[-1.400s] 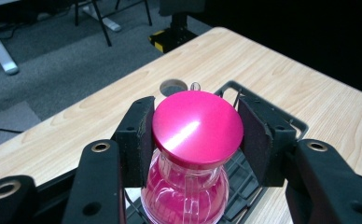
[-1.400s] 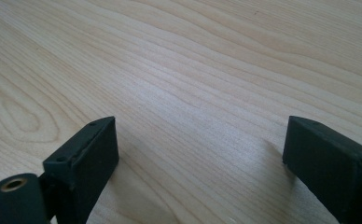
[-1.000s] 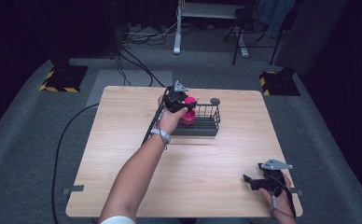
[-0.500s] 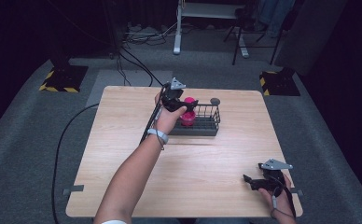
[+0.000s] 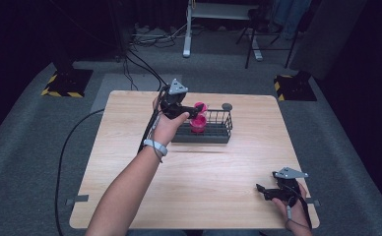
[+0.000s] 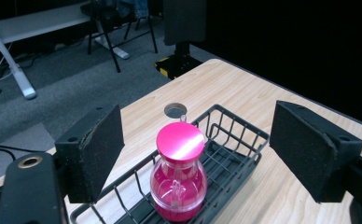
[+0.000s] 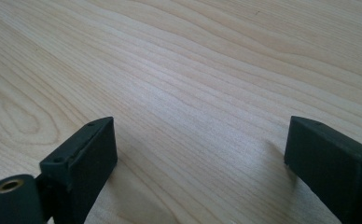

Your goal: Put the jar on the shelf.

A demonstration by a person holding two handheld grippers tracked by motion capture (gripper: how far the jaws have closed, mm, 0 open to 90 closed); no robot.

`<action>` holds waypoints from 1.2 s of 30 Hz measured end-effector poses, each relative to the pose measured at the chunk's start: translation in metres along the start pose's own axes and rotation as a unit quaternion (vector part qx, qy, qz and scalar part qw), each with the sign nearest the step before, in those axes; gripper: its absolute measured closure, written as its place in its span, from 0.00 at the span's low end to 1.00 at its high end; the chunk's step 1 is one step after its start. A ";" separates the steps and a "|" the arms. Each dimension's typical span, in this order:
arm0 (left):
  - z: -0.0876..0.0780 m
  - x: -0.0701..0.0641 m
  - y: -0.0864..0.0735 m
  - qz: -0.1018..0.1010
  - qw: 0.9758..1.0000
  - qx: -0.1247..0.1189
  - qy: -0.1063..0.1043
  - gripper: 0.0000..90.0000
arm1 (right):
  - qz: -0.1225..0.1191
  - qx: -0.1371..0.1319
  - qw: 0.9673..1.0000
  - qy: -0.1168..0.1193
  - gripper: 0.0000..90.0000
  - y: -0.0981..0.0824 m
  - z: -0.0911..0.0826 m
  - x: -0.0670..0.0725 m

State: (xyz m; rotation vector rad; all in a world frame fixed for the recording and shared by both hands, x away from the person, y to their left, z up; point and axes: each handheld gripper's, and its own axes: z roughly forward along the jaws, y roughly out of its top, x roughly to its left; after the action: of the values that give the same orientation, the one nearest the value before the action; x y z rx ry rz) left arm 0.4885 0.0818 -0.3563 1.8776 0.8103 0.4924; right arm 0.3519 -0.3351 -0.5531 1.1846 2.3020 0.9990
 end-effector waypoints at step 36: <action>-0.095 0.007 -0.039 -0.013 0.999 0.002 0.035 0.19 | 0.001 0.001 1.000 0.000 0.10 0.000 0.001 0.000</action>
State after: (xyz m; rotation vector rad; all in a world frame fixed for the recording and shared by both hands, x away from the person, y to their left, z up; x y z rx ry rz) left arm 0.4199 0.1577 -0.3514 1.8598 0.8818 0.5421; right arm 0.3522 -0.3342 -0.5531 1.1887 2.3027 0.9975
